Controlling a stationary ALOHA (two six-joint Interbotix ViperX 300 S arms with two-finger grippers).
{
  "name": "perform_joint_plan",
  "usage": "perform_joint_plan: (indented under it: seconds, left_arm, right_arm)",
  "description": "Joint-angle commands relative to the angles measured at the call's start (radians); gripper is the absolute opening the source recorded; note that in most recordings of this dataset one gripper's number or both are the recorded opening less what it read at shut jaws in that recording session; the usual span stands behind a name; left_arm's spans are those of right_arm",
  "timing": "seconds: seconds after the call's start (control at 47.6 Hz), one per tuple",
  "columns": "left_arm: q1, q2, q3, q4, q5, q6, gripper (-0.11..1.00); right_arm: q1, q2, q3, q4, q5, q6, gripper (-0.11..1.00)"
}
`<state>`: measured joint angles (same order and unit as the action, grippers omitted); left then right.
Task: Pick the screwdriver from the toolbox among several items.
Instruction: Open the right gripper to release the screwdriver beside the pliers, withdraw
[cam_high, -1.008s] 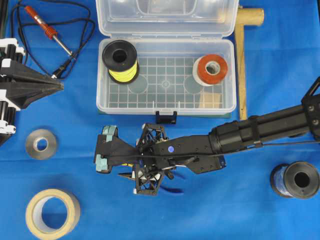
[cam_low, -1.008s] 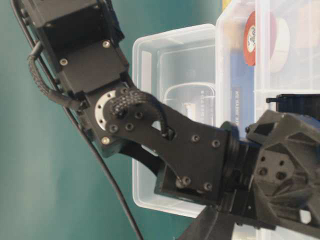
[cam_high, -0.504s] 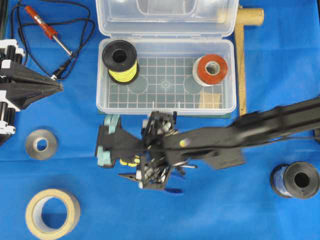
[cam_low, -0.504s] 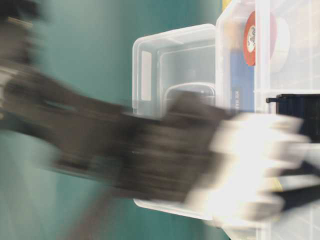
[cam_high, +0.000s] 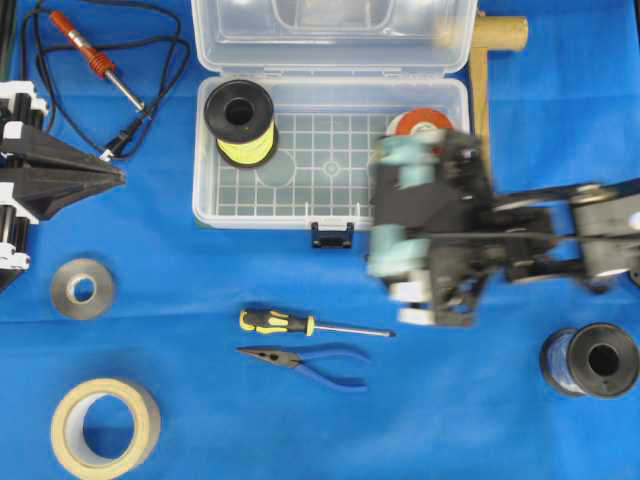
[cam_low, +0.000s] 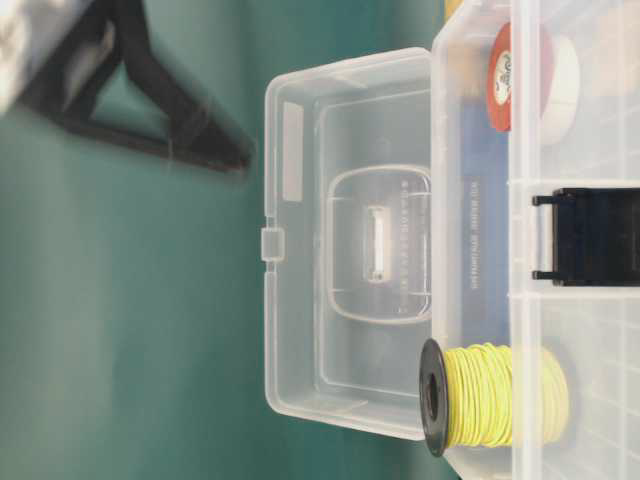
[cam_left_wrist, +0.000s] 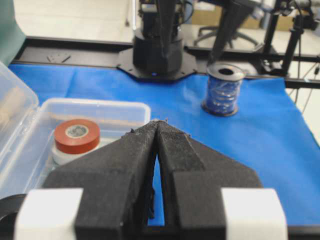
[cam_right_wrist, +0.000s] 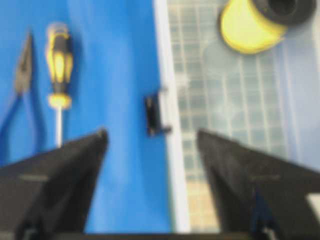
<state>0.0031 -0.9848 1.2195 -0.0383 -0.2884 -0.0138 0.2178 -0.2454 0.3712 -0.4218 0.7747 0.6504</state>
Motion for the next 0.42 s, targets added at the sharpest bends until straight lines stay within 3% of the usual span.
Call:
perform_joint_plan:
  seconds: [0.0,0.399]
  left_arm:
    - [0.002,0.003,-0.009,-0.002,-0.005,0.000,0.00]
    - [-0.015,0.014,-0.005,-0.002,-0.005,0.000,0.00]
  right_arm:
    - [0.005,-0.144,0.109,-0.023,-0.100,0.020,0.77]
    - [-0.005,-0.603,0.644,-0.112,-0.360,0.115,0.77]
